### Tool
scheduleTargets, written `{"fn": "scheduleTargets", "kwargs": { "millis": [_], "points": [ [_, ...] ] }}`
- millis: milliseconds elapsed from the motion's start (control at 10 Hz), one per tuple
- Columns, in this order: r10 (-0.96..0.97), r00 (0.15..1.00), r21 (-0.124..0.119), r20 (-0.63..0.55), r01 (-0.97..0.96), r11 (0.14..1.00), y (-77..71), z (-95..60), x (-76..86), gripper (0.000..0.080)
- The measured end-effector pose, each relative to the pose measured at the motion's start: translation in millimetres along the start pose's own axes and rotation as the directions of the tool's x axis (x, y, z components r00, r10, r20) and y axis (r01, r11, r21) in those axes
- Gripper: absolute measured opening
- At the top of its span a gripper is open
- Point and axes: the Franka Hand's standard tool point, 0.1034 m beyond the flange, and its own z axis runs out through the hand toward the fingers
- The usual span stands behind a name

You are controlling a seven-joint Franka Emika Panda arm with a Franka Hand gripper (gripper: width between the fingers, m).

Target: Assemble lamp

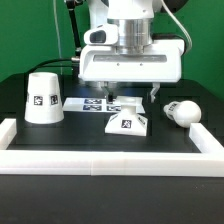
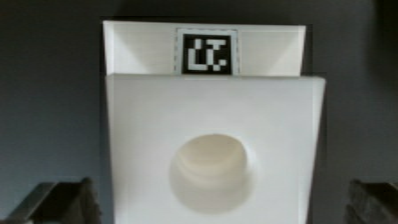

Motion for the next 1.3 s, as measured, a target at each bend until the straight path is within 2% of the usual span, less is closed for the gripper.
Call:
{"fn": "scheduleTargets", "kwargs": {
  "millis": [500,700,800,900,1000,1300],
  "points": [
    [-0.009,1.000,0.001,0.002,0.009,1.000,4.0,10.7,-1.6,0.0699],
    [-0.012,1.000,0.001,0.004,0.012,1.000,2.0,8.8,-0.2,0.0699],
    [-0.013,1.000,0.002,0.007,0.013,1.000,0.8,7.1,1.6,0.0605],
    [-0.014,1.000,0.002,0.003,0.014,1.000,0.7,6.9,2.2,0.0605],
    [-0.014,1.000,0.002,0.004,0.014,1.000,0.7,7.1,2.1,0.0534],
    [-0.014,1.000,0.002,0.004,0.014,1.000,0.8,7.1,2.1,0.0535]
  ]
}}
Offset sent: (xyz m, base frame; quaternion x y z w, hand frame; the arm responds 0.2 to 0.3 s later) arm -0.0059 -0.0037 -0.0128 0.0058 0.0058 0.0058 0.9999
